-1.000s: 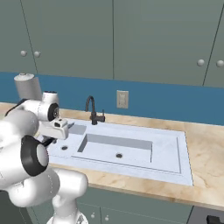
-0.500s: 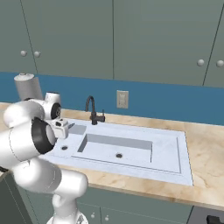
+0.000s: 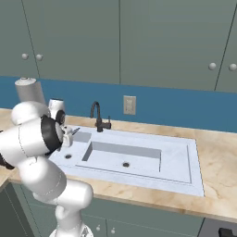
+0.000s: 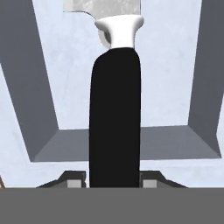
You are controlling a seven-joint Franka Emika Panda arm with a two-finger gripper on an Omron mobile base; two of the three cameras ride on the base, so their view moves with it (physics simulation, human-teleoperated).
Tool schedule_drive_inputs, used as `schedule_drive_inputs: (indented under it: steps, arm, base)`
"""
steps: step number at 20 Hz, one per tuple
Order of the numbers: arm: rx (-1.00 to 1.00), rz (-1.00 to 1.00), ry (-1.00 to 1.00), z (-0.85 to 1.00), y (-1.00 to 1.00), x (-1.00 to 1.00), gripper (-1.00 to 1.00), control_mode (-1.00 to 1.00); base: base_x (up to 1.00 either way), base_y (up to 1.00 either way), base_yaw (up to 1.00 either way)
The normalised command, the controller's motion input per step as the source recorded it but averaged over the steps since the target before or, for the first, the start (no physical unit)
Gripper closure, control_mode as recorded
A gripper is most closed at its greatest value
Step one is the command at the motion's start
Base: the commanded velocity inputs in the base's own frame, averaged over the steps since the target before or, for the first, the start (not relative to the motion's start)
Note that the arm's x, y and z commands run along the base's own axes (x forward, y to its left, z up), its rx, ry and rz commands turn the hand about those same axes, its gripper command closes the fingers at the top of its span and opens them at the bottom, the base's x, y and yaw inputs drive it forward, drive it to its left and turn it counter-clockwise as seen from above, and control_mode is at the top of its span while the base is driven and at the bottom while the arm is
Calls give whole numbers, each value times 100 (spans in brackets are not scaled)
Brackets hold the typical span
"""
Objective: Move the cutting board and knife to the sink. Then move spray from the cabinet to the counter.
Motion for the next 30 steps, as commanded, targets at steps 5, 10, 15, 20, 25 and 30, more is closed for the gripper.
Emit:
schedule_drive_inputs:
  steps: [5, 10, 15, 20, 25, 30]
  arm:
    - [0, 0, 0, -20, 0, 11, 100, -100]
    - [0, 0, 0, -9, 0, 18, 100, -100]
    - [0, 0, 0, -1, -1, 17, 100, -100]
    - [0, 0, 0, -5, -4, 12, 100, -100]
    - [0, 0, 0, -14, -12, 6, 100, -100]
    - [0, 0, 0, -16, -13, 6, 100, -100]
  base:
    - [0, 0, 0]
    - [0, 0, 0]
    - [0, 0, 0]
    - [0, 0, 0]
    - [0, 0, 0]
    - [0, 0, 0]
